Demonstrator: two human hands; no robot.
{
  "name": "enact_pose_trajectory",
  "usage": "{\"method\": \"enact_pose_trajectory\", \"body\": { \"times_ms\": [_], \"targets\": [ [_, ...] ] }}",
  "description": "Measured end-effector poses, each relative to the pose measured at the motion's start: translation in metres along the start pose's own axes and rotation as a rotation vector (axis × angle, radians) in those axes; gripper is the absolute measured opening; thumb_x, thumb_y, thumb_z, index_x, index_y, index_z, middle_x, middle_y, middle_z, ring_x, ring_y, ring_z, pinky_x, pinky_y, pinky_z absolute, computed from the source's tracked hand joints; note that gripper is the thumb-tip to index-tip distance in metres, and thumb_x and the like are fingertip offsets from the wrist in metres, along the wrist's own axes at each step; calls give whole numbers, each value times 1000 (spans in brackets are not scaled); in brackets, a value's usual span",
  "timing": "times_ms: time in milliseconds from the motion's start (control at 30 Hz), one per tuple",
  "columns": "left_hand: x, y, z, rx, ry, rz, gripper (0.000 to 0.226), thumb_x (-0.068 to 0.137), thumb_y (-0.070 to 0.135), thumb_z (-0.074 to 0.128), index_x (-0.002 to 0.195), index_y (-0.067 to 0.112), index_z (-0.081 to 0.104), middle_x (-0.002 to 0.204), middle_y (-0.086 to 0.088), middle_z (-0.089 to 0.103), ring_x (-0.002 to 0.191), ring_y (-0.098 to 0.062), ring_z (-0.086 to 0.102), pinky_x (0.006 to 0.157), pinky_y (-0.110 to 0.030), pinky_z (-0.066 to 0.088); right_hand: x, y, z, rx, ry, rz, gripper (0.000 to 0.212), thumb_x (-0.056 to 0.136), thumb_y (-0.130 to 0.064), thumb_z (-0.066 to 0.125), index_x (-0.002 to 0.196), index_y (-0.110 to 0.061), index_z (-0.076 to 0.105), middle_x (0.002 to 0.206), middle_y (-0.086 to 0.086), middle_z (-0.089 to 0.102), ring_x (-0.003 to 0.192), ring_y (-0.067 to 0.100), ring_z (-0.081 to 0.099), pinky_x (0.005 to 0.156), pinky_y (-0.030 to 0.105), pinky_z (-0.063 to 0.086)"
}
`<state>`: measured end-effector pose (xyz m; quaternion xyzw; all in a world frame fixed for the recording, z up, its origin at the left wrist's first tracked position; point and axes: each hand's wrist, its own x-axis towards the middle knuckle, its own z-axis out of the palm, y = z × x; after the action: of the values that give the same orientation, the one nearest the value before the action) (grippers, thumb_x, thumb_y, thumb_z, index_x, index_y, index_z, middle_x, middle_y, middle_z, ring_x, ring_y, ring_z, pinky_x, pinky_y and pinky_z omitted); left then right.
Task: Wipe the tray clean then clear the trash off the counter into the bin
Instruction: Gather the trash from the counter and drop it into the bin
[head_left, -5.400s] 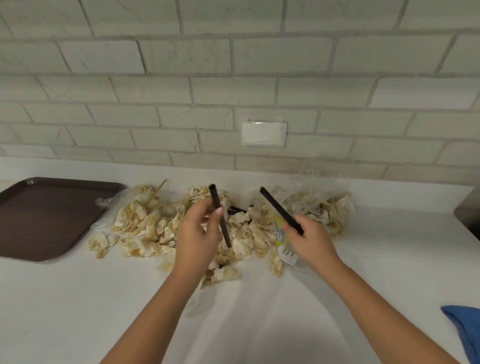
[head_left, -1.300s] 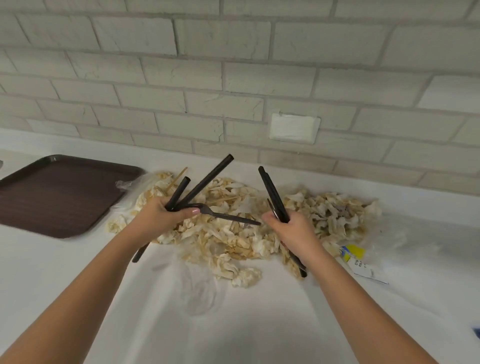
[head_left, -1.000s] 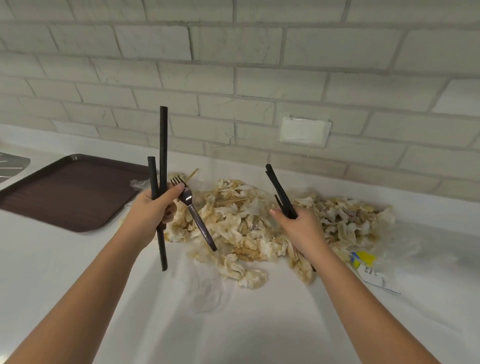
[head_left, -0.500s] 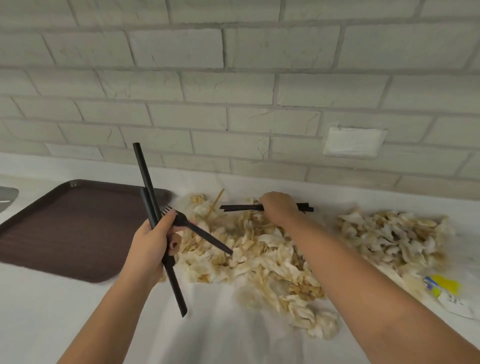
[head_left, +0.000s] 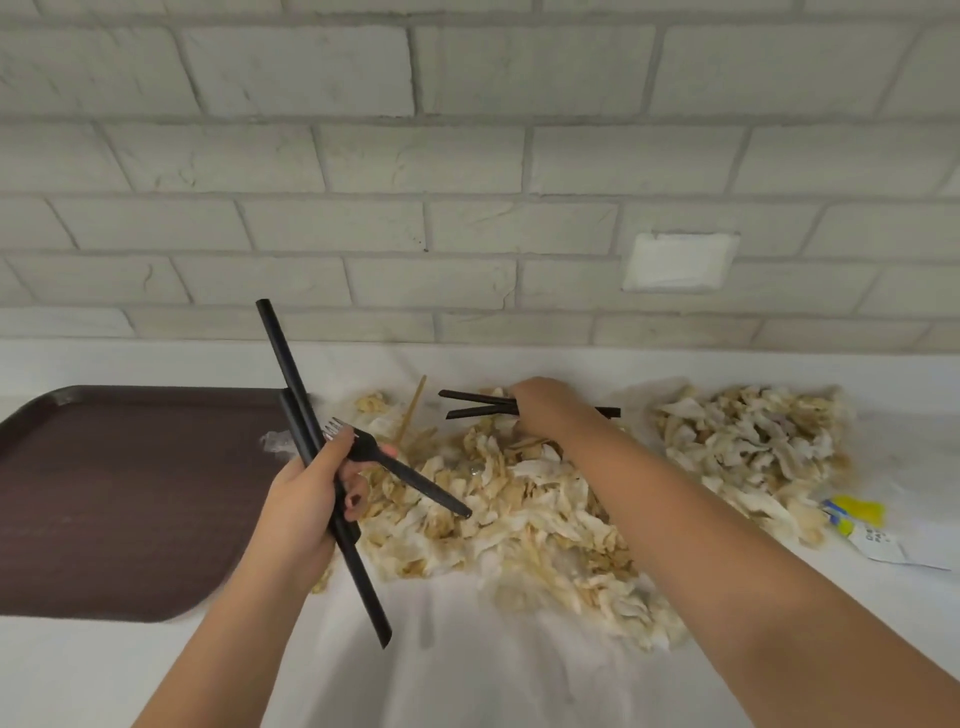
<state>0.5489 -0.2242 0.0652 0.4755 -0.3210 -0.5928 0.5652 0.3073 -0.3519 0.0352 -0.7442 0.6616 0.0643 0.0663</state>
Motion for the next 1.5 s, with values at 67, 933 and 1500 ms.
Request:
{"method": "enact_pose_trajectory", "body": {
  "times_ms": [67,933,1500],
  "targets": [
    [-3,-5,6,-8,-15,-18,33,96,21,50,73,3,65,56,-3,40,40,-9,29,35,-19,23,-10,1,-6,-30,25,21,15,87,-15,57,99,-9,63,70,-1,47,71,18,50,61,28,39],
    [-196,-95,219,51,-565,-342,16,95,29,52,87,18,44,53,5,40,35,-8,29,31,-16,24,-429,125,-20,1674,336,389,25,89,-31,62,103,-11,70,61,-4,47,48,8,40,45,18,35],
    [-536,-354,389,292,-848,-406,19,98,26,43,97,10,53,57,0,47,57,-16,52,65,-26,47,-767,349,187,1737,434,664,21,92,-33,49,84,-15,57,74,2,54,74,16,49,79,35,39]
  ]
}}
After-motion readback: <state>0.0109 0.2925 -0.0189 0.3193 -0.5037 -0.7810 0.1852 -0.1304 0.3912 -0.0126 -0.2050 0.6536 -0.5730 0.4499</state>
